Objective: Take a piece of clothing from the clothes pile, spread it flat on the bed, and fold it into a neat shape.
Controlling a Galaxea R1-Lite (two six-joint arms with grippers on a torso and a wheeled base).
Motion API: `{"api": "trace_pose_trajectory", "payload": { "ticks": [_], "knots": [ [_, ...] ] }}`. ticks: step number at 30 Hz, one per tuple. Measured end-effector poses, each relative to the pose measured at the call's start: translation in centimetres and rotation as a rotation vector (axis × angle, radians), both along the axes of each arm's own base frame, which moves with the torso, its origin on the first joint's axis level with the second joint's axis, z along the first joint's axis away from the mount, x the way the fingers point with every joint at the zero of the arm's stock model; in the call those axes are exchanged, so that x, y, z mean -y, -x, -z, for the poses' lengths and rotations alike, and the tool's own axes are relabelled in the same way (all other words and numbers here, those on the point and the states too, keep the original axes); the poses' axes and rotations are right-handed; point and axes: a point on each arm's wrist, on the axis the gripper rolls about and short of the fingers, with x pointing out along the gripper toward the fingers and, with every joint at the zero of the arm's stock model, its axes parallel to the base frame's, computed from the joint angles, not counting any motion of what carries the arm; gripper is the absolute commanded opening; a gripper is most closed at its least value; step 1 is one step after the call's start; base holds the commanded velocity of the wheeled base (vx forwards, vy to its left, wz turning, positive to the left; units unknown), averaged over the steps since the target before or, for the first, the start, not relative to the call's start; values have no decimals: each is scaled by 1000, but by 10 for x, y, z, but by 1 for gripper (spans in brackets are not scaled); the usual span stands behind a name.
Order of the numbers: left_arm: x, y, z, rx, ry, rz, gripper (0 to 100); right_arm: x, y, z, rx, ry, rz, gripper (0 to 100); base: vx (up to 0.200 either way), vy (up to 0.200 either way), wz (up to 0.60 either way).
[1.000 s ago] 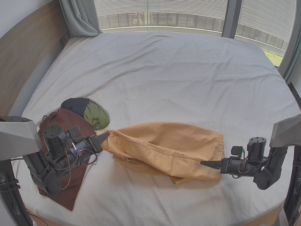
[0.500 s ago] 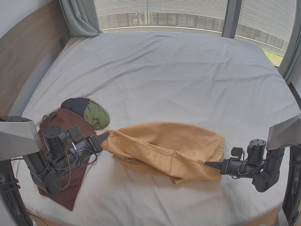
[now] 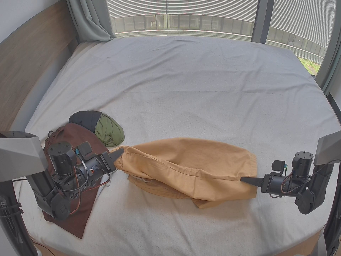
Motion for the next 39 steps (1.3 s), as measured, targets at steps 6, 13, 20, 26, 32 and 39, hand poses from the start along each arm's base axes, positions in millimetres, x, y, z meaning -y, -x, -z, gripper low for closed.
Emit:
{"api": "trace_pose_trajectory", "payload": {
  "ticks": [6, 13, 20, 26, 32, 39],
  "knots": [
    [0, -1, 2, -3, -1, -1, 0, 0, 1, -2, 3, -7, -15, 100, 0, 0, 0],
    [1, -1, 3, -6, -2, 0, 0, -2, 0, -2, 7, -9, -25, 100, 0, 0, 0],
    [1, -1, 2, -5, -2, 1, 0, -9, 0, 2, -5, -5, -46, 100, 0, 0, 0],
    [1, -2, 2, -4, -2, 0, 0, -16, 1, 12, -33, 5, -69, 100, 0, 0, 0],
    [1, -2, 2, -4, -2, 0, 0, -18, 1, 17, -47, 8, -77, 100, 0, 0, 0],
    [1, -2, 2, -3, -1, -1, 0, -19, -3, 18, -39, 7, -74, 0, 0, 0, 0]
  ]
}}
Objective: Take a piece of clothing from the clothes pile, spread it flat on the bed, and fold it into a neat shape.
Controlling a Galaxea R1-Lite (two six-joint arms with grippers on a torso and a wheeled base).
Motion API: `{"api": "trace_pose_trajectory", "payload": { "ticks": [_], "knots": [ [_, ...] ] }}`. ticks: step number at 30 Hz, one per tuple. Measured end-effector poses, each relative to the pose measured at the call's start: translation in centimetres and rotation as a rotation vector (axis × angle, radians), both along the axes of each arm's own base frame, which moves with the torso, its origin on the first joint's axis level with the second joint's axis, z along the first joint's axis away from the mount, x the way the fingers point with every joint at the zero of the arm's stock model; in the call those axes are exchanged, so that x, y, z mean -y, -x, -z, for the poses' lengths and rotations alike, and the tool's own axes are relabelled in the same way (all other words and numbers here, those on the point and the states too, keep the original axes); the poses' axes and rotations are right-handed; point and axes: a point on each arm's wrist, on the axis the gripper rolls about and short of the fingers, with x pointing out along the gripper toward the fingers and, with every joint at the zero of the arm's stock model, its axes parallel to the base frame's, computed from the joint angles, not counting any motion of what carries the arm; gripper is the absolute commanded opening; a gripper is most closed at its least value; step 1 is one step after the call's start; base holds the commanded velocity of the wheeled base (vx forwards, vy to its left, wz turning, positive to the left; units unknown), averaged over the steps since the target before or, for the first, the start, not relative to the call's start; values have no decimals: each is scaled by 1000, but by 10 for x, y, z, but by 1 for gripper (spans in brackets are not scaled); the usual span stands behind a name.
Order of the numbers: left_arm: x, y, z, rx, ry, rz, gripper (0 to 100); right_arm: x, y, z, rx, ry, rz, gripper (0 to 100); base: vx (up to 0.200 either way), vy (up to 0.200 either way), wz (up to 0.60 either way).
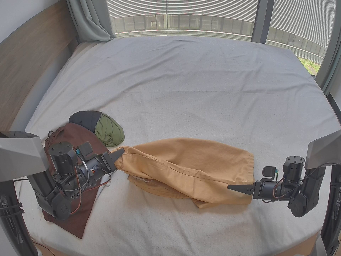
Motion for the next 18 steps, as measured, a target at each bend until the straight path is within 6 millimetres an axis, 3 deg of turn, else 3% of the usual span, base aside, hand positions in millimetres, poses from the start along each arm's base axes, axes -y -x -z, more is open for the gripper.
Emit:
{"api": "trace_pose_trajectory", "payload": {
  "ticks": [18],
  "knots": [
    [0, -2, -1, 9, 3, 0, 0, 0, -5, 0, 27, 10, 6, 0, 0, 0, 0]
  ]
}}
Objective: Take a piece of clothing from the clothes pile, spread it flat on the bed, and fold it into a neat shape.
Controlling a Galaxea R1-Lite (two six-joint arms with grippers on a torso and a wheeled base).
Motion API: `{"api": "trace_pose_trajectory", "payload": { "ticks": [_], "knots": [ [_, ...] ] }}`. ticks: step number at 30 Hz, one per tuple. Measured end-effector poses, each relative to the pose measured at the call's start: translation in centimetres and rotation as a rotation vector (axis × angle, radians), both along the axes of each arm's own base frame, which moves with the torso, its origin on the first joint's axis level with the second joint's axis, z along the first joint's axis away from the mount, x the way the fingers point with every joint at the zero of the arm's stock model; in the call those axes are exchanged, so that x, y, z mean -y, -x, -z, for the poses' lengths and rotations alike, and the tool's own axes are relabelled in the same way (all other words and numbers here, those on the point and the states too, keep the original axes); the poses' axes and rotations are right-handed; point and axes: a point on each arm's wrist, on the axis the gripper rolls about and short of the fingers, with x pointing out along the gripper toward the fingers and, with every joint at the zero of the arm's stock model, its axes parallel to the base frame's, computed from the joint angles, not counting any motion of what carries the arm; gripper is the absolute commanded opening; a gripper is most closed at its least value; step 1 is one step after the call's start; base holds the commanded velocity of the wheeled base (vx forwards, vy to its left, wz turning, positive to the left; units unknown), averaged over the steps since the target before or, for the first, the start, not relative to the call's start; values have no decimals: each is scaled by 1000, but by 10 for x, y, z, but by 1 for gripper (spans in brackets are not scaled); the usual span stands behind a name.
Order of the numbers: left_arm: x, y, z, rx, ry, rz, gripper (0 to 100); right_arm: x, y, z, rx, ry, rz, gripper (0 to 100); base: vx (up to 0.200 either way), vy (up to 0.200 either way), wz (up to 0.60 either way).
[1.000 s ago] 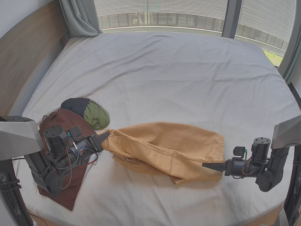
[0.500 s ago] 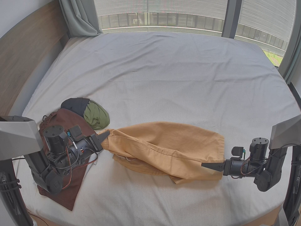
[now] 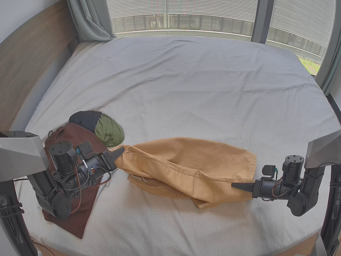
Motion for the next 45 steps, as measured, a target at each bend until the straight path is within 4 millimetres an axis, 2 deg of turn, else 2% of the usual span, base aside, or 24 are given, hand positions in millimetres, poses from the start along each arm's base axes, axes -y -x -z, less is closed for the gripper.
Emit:
{"api": "trace_pose_trajectory", "payload": {
  "ticks": [6, 20, 45],
  "knots": [
    [-1, 0, -2, 7, 3, -1, 0, -1, -1, -6, 16, -9, 3, 0, 0, 0, 0],
    [0, 0, -16, 57, 15, 0, 0, -3, -6, -41, 113, -57, 9, 0, 0, 0, 0],
    [-15, 3, -52, 180, 44, -8, 0, -3, 11, -106, 293, -127, 4, 0, 0, 0, 0]
  ]
}}
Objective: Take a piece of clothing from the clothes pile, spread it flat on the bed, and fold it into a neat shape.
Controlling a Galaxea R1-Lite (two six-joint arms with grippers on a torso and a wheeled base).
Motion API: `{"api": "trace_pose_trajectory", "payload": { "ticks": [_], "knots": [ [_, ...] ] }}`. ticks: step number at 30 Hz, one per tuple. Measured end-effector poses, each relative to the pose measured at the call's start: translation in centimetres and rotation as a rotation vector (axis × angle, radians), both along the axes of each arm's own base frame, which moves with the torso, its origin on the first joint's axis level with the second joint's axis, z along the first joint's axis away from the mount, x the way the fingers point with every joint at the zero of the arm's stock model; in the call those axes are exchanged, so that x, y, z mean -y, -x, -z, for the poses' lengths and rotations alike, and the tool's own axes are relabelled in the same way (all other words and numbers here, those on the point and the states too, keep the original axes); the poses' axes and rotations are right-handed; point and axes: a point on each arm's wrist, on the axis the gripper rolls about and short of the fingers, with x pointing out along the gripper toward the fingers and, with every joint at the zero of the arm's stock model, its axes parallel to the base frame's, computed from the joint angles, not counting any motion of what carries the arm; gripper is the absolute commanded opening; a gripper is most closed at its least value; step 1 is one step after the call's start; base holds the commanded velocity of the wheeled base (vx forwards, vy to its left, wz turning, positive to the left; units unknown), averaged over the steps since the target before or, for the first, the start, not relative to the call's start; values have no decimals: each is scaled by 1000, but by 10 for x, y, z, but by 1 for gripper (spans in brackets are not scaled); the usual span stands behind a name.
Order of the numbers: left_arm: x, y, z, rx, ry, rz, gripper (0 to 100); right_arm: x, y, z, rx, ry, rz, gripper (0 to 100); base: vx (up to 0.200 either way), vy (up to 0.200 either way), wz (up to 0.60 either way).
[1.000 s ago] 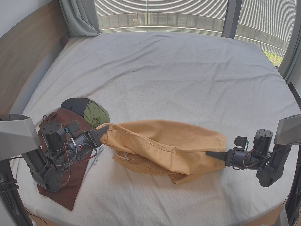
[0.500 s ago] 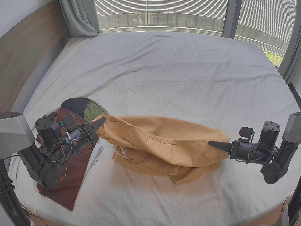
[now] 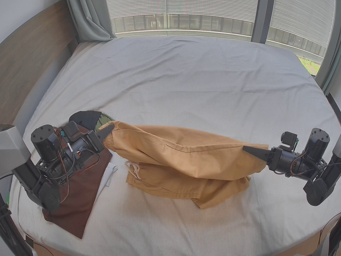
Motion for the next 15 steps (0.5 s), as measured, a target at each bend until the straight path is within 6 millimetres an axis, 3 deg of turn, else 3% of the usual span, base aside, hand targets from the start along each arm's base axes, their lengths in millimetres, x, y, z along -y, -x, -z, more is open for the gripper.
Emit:
{"api": "trace_pose_trajectory", "payload": {
  "ticks": [15],
  "knots": [
    [-24, 11, -17, 45, -1, 26, 0, 0, 0, -10, 36, -12, -2, 0, 0, 0, 0]
  ]
}}
